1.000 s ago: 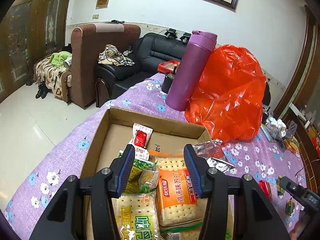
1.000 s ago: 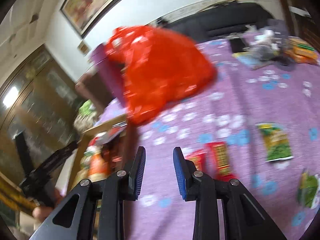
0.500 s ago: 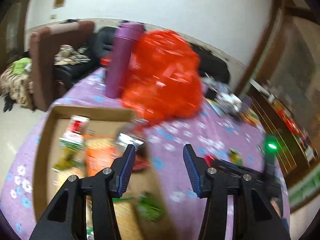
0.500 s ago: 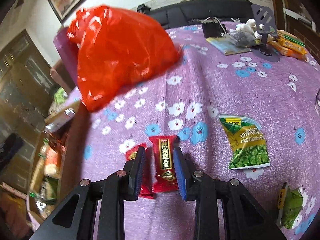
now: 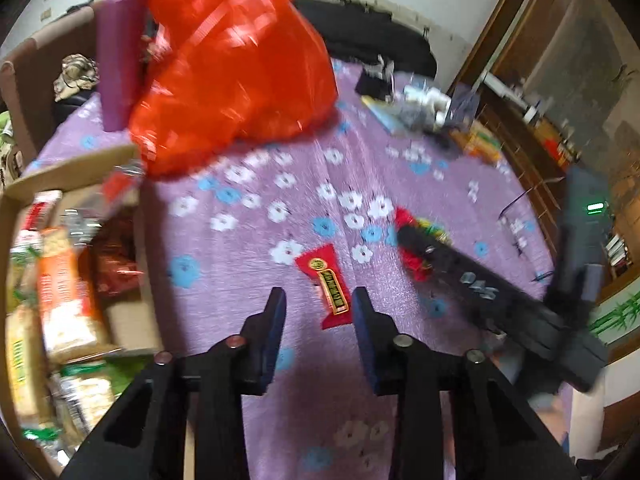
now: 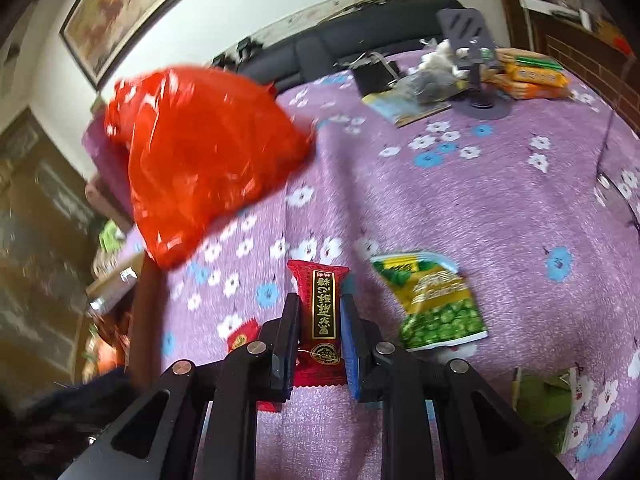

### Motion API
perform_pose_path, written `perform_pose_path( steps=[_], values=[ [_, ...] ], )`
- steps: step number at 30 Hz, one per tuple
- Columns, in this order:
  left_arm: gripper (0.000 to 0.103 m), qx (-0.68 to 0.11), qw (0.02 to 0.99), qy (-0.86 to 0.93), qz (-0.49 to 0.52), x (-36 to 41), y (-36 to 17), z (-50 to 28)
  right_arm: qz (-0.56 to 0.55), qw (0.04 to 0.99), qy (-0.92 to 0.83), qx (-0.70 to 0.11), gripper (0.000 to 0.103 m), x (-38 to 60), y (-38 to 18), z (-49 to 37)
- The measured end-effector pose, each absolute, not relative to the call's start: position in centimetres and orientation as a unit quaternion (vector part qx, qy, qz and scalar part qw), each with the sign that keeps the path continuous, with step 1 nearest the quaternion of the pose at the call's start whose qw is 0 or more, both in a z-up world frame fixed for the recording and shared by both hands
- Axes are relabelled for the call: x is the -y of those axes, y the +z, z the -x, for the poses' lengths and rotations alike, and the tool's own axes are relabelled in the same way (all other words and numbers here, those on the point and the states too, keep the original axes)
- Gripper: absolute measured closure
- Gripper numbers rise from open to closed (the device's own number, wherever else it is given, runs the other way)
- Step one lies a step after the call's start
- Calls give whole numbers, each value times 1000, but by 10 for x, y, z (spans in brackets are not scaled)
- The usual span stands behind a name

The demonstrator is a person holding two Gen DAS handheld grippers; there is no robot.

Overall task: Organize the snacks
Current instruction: 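Grasp a red candy bar with the right tool while the left tool grasps another red candy, then lift both red candies off the table toward the cardboard tray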

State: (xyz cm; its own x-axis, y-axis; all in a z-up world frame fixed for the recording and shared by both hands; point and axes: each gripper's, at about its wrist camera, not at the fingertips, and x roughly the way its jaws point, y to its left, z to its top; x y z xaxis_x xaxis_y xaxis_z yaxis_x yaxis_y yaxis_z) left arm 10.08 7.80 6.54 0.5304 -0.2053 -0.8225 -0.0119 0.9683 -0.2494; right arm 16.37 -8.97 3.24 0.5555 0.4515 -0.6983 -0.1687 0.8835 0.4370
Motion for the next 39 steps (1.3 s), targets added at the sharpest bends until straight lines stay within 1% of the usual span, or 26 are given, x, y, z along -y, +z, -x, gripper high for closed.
perform_pose_path(
  steps=[3, 6, 8, 15, 21, 24, 28, 35, 39],
  values=[
    [75, -498, 859, -45, 111, -68, 50, -115, -167, 867, 180, -434, 82, 93, 35, -164],
    [76, -508, 855, -30, 101, -59, 39, -127, -172, 867, 184, -431, 82, 93, 38, -163],
    [80, -515, 852, -23, 93, -54, 32, -132, -173, 868, 185, -428, 82, 94, 40, -162],
    [80, -501, 862, -42, 66, -44, 25, -131, -170, 868, 190, -426, 82, 91, 41, -161],
    [79, -504, 857, -66, 87, -46, 16, -139, -168, 870, 189, -423, 82, 89, 40, -160],
    [79, -492, 865, -64, 77, -42, 15, -138, -164, 871, 187, -424, 82, 88, 39, -161],
    [86, -491, 864, -66, 87, -47, 16, -133, -159, 871, 187, -425, 82, 86, 38, -161],
    [86, -454, 886, -53, 74, -58, 42, -102, -149, 869, 198, -428, 82, 77, 37, -158],
    [86, -422, 905, -19, 49, -63, 45, -94, -145, 866, 207, -431, 82, 72, 35, -156]
  ],
)
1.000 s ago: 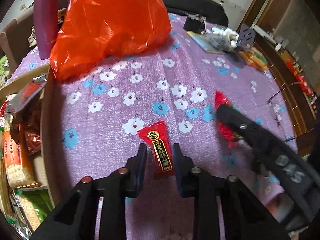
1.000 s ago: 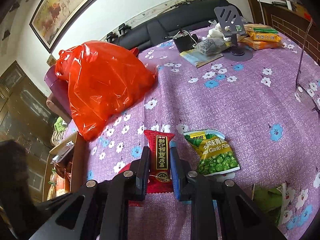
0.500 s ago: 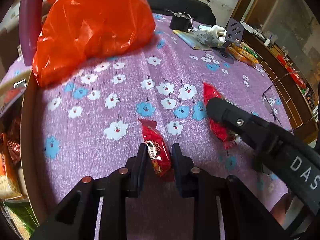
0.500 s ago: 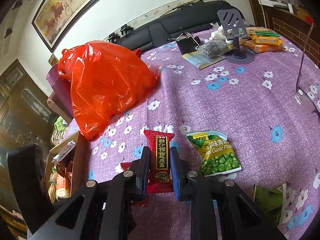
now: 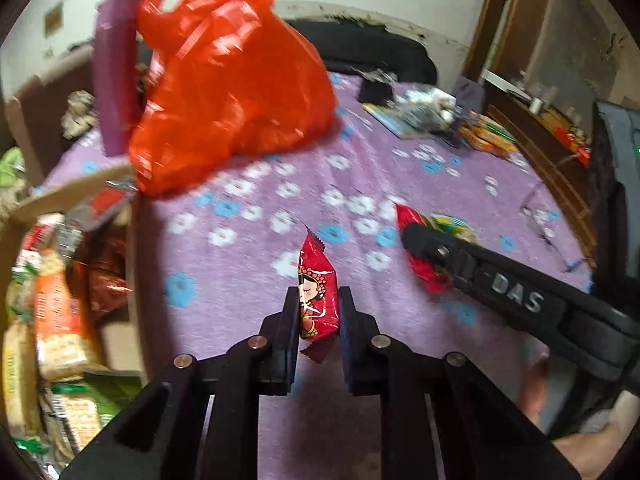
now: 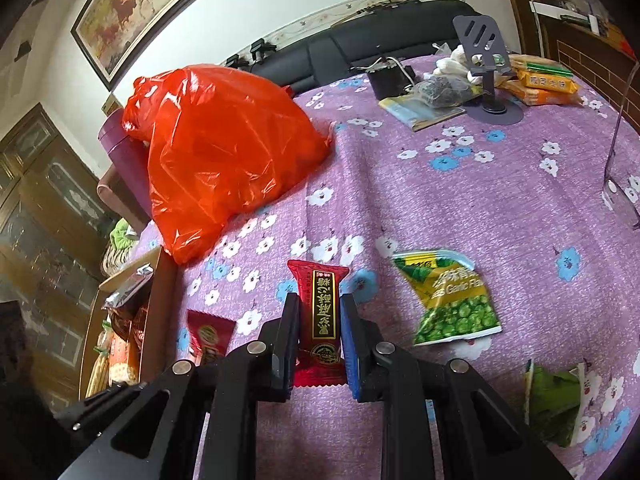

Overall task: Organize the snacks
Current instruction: 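Lift both red candies off the table toward the cardboard tray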

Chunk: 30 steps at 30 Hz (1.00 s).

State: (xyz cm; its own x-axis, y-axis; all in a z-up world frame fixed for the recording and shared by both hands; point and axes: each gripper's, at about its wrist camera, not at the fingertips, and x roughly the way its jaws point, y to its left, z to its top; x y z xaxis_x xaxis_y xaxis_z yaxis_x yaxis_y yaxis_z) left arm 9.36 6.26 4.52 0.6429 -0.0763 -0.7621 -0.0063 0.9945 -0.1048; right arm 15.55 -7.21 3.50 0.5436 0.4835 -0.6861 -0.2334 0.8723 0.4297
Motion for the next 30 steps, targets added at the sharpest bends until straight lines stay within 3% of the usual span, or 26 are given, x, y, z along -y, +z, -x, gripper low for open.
perform_pose_path(
  steps=[30],
  values=[
    [86, -313, 947, 68, -12, -71, 75, -74, -115, 886, 232, -384, 81, 54, 50, -135]
  ],
)
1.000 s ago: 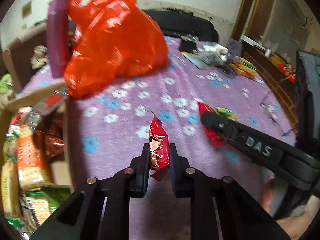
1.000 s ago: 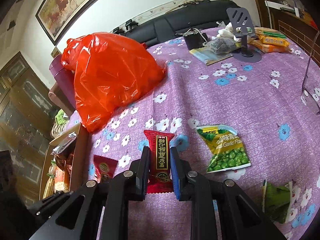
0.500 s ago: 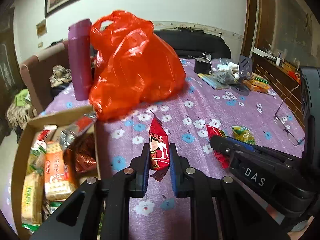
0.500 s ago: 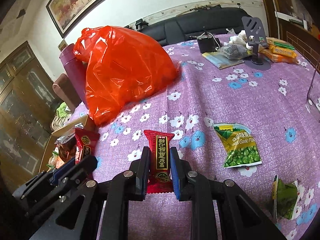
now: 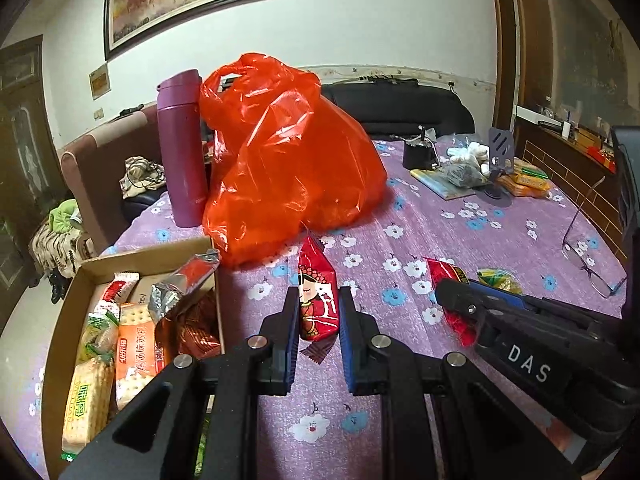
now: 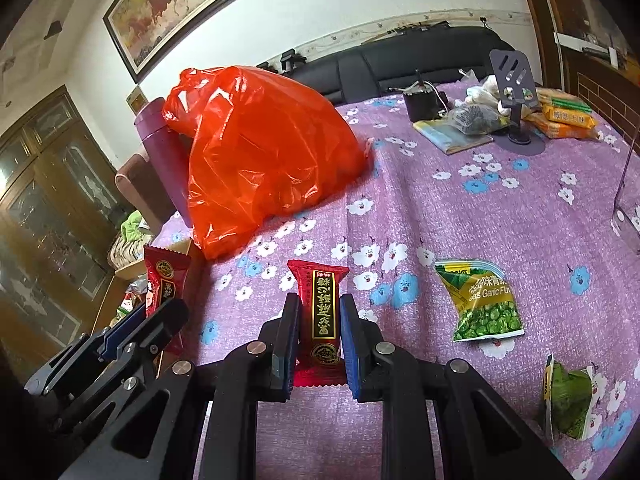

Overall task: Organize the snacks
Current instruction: 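Lift both red candies off the table toward the cardboard tray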

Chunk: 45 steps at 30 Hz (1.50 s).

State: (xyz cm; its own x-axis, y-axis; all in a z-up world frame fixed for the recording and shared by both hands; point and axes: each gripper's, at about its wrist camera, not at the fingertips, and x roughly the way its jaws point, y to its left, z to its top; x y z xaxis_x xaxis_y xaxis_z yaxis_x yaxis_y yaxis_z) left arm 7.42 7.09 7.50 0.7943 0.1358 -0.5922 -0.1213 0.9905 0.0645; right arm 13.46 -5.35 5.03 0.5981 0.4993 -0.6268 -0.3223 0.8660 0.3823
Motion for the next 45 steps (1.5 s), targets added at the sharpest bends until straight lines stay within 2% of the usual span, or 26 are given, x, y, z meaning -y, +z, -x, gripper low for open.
perform_pose_path(
  steps=[28, 45],
  values=[
    [86, -259, 960, 103, -37, -70, 89, -61, -102, 899, 246, -348, 81, 48, 64, -120],
    [86, -252, 960, 117, -35, -76, 92, -58, -93, 900, 251, -344, 81, 44, 65, -118]
  ],
)
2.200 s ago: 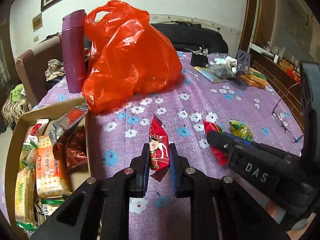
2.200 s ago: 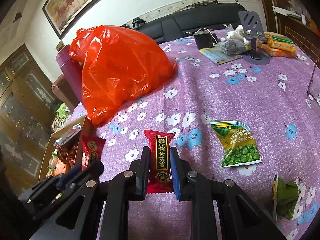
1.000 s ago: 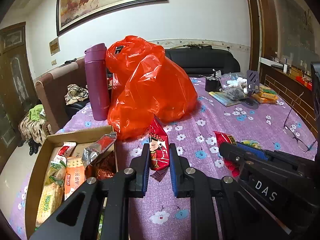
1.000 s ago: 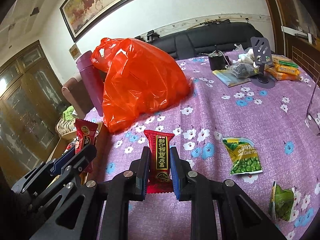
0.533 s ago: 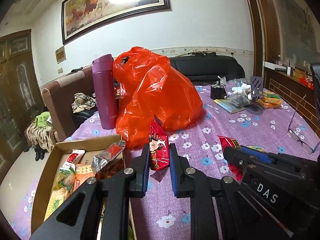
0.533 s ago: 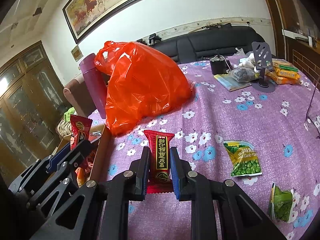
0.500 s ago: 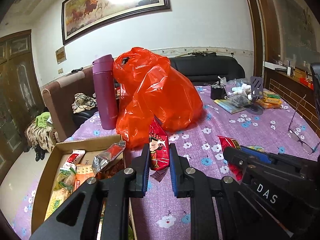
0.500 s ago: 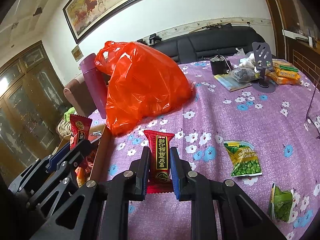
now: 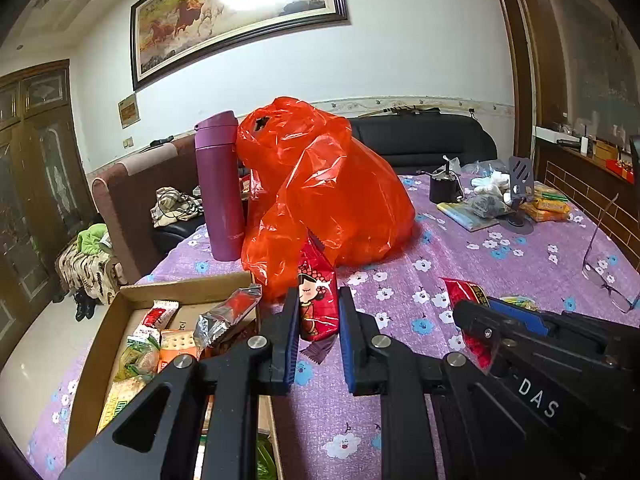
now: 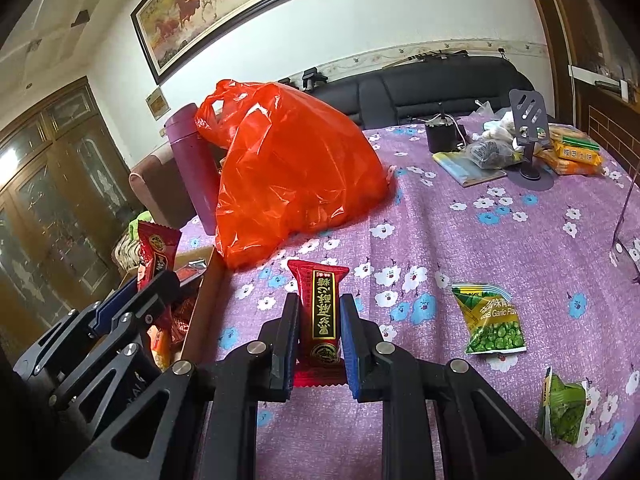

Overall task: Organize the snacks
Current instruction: 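Lift both red candies off the table toward the cardboard tray, then lower both candies into the cardboard tray and open both tools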

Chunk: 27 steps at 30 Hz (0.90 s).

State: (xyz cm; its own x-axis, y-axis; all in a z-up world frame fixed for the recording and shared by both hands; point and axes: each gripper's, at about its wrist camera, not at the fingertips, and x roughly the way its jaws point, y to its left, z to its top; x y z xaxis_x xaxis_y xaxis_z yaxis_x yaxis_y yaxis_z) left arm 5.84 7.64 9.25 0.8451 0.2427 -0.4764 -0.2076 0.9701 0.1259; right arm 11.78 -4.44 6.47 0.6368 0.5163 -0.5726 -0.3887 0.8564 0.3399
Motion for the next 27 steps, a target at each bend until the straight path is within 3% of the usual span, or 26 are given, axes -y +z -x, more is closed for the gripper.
perform_pose_path(
  steps=[12, 27],
  values=[
    [86, -277, 948, 149, 36, -158, 108, -47, -73, 889, 294, -342, 81, 18, 67, -101],
    [86, -365, 905, 196, 99, -248, 78, -60, 21, 820, 454, -348, 81, -83, 53, -22]
  ],
)
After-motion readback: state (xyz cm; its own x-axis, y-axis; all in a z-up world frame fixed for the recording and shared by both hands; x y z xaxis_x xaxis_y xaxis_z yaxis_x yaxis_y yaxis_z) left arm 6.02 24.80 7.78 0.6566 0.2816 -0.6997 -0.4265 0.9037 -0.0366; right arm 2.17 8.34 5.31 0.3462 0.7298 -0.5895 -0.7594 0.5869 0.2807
